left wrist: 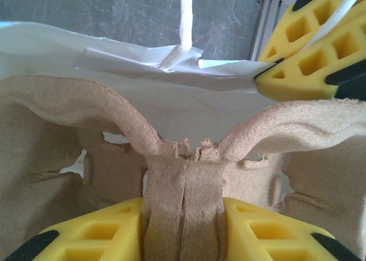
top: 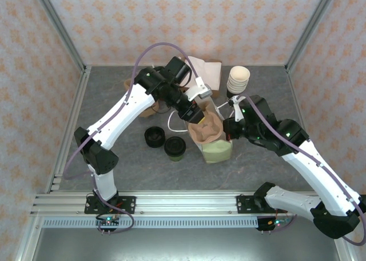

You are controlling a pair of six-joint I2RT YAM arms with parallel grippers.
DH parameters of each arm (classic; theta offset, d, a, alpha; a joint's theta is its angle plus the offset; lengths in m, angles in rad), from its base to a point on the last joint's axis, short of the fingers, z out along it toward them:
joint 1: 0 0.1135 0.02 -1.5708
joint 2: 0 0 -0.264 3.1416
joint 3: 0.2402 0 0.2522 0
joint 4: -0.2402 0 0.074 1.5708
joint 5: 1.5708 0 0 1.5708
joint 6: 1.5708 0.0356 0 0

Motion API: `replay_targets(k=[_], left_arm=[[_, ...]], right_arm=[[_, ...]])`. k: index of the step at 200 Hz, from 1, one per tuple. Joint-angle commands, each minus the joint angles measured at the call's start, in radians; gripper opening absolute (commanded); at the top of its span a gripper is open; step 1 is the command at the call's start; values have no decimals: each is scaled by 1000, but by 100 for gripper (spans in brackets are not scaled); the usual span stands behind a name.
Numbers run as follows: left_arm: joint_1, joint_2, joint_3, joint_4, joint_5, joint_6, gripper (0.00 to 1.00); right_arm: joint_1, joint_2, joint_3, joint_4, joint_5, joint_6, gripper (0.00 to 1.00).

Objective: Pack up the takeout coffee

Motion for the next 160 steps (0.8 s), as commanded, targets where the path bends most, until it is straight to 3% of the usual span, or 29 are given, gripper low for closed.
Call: replay_targets(k=[1,71,130,160], left_arm=[[2,-12,33,-17,10,21,36],[2,16,33,-13,-37,4,36],[3,40,54,5,-135,-12,36],[4,59,74,17,-131,-20,36]], right_arm=[[9,-13,9,21,37,52,0],[7,19,35,30,120,189,3],[7,36,23,57,80,201,2],[7,39,13,60,61,191,2]])
